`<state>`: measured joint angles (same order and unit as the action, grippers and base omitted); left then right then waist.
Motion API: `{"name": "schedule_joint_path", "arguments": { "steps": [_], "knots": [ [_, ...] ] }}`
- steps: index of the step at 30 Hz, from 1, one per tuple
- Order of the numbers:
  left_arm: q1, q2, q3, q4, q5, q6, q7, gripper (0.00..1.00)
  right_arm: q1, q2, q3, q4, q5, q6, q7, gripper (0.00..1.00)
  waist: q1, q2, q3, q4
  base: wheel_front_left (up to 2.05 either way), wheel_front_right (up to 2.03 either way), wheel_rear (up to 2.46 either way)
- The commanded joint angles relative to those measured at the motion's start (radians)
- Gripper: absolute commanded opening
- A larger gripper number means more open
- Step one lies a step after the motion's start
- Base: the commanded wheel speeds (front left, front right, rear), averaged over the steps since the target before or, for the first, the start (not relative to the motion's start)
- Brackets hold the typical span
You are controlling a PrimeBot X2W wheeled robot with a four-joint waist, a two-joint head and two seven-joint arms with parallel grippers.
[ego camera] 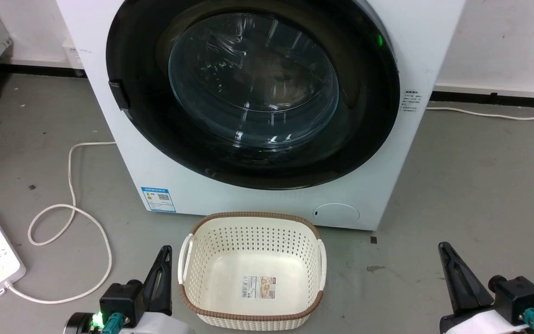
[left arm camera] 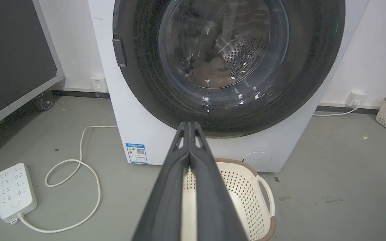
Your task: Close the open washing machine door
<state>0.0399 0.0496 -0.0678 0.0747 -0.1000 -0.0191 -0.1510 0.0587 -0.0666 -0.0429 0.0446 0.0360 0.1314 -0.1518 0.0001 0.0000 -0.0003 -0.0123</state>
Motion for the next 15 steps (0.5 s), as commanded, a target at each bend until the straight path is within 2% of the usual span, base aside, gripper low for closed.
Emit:
{"name": "schedule_joint_path", "arguments": {
  "steps": [1, 15],
  "knots": [
    [-0.013, 0.000, 0.006, -0.007, 0.009, 0.008, 0.005, 0.00, -0.016, 0.005, 0.003, -0.009, -0.003, 0.000, 0.006, 0.00, -0.0001, 0.0000, 0.000, 0.000, 0.00, 0.00, 0.00],
    [-0.019, 0.000, 0.018, -0.020, 0.027, 0.010, 0.034, 0.00, -0.024, 0.007, 0.011, -0.016, -0.009, 0.000, 0.034, 0.00, -0.0001, 0.0000, 0.000, 0.003, 0.00, 0.00, 0.00]
  ]
}}
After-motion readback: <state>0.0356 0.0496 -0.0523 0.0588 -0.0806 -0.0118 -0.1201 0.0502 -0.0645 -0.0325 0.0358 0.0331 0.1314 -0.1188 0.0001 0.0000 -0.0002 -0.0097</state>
